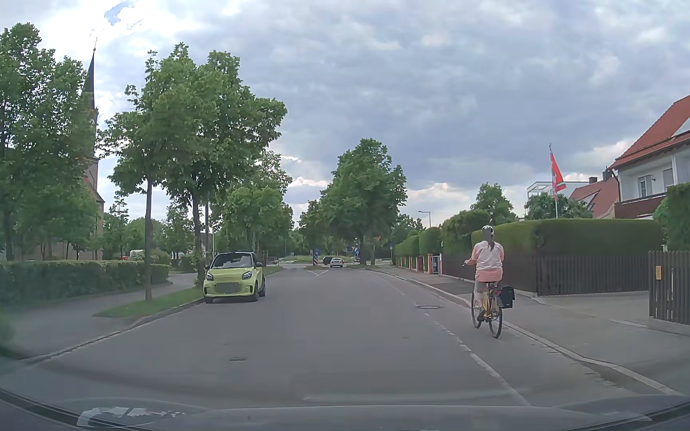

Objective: Follow the waypoints while adhering to traffic rules and regulations

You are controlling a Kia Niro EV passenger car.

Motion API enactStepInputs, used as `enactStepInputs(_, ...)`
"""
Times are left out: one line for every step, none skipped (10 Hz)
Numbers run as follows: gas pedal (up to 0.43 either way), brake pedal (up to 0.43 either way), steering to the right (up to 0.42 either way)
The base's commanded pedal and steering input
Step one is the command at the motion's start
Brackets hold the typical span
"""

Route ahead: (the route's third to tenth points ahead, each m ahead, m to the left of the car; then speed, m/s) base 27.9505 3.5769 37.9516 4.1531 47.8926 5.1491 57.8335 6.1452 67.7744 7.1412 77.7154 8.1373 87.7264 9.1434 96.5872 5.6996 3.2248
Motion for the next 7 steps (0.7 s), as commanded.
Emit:
enactStepInputs(0.11, 0.024, -0.016)
enactStepInputs(0.11, 0.024, -0.014)
enactStepInputs(0.098, 0.024, -0.011)
enactStepInputs(0.087, 0.024, -0.01)
enactStepInputs(0.079, 0.018, -0.01)
enactStepInputs(0.059, 0.018, -0.009)
enactStepInputs(0.028, 0.024, -0.009)
